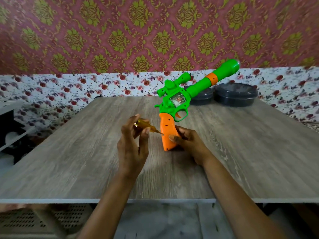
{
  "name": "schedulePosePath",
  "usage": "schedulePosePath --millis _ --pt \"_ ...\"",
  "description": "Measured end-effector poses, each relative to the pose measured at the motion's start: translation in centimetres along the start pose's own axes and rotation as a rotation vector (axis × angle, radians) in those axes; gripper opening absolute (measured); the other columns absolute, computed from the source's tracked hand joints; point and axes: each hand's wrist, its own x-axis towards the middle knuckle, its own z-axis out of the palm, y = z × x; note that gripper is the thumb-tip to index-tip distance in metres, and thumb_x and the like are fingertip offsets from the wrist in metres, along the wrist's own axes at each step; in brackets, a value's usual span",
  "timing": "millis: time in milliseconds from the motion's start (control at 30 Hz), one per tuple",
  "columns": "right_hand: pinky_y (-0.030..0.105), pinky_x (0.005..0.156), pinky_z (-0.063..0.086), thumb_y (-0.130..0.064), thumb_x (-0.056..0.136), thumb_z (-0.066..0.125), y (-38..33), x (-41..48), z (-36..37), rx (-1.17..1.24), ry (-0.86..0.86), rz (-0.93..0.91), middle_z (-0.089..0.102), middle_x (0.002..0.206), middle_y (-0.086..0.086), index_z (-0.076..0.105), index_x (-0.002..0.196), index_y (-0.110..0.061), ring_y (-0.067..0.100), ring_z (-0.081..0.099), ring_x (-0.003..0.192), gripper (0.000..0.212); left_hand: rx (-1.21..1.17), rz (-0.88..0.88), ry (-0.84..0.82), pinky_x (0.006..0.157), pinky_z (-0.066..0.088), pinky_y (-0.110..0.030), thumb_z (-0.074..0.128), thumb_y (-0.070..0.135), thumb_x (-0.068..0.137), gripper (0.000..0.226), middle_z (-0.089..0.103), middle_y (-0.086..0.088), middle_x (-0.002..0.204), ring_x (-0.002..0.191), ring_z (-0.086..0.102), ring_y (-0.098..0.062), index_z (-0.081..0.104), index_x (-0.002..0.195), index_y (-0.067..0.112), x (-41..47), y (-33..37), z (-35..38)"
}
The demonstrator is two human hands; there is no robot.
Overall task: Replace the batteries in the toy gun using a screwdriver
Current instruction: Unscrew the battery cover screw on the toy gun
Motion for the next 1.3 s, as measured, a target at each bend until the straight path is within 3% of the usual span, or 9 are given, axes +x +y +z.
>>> schedulePosePath --millis 233,367,567,733,867,1100,1300 --pt "0.023 0.076 0.055 -0.002 0.089 0.055 0.2 0.1 -0.1 0.003 0.001 0.001 0.066 0.105 0.009 0.055 0.12 -0.015 0.004 0.065 0.084 0.034 0.026 -0.011 -0.035 0.079 0.053 -0.018 0.05 0.011 0.092 0.032 0.063 -0.008 0.102 0.092 0.063 -0.008 0.036 0.12 0.015 -0.1 -0.2 0.2" --pt "0.027 0.08 0.055 -0.005 0.087 0.058 0.3 0.2 -0.1 -0.001 0.003 -0.006 0.066 0.105 0.009 0.057 0.118 -0.015 0.006 0.064 0.087 0.032 0.041 0.019 -0.049 0.08 0.051 -0.012 0.051 0.01 0.091 0.031 0.061 -0.006 0.103 0.093 0.061 -0.006 0.035 0.118 0.013 -0.2 0.1 0.2" --pt "0.029 0.083 0.052 0.0 0.088 0.055 0.6 0.5 0.0 -0.042 0.042 -0.021 0.065 0.104 0.01 0.057 0.116 -0.015 0.011 0.061 0.087 0.031 0.104 0.165 -0.1 0.078 0.048 -0.013 0.046 0.022 0.095 0.025 0.068 -0.022 0.095 0.09 0.061 -0.015 0.039 0.116 0.01 -0.2 0.3 0.4" --pt "0.027 0.082 0.053 0.001 0.088 0.055 0.8 0.6 0.0 -0.025 0.058 -0.018 0.065 0.104 0.01 0.058 0.114 -0.014 0.012 0.061 0.087 0.031 0.096 0.195 -0.102 0.08 0.048 -0.011 0.051 0.014 0.092 0.028 0.067 -0.019 0.099 0.09 0.061 -0.015 0.039 0.117 0.008 -0.2 0.3 0.3" --pt "0.039 0.089 0.05 0.001 0.087 0.056 1.1 0.8 -0.1 -0.056 0.074 -0.02 0.065 0.106 0.014 0.06 0.116 -0.006 0.019 0.06 0.095 0.03 0.138 0.252 -0.113 0.08 0.044 -0.008 0.061 -0.001 0.079 0.043 0.066 -0.014 0.101 0.089 0.06 -0.016 0.039 0.116 0.007 -0.2 0.3 0.5" --pt "0.041 0.092 0.05 0.0 0.087 0.057 1.1 0.9 -0.1 -0.091 0.081 -0.021 0.066 0.108 0.012 0.058 0.12 -0.005 0.02 0.061 0.098 0.033 0.146 0.254 -0.122 0.077 0.046 -0.011 0.059 0.003 0.082 0.039 0.067 -0.025 0.094 0.087 0.06 -0.016 0.04 0.116 0.006 -0.2 0.3 0.4" --pt "0.04 0.092 0.05 0.0 0.087 0.057 0.9 1.0 0.0 -0.108 0.088 -0.016 0.066 0.107 0.012 0.059 0.118 -0.006 0.019 0.061 0.097 0.032 0.143 0.239 -0.102 0.08 0.046 -0.008 0.06 0.003 0.082 0.038 0.065 -0.012 0.1 0.087 0.06 -0.016 0.041 0.114 0.005 -0.2 0.4 0.4"
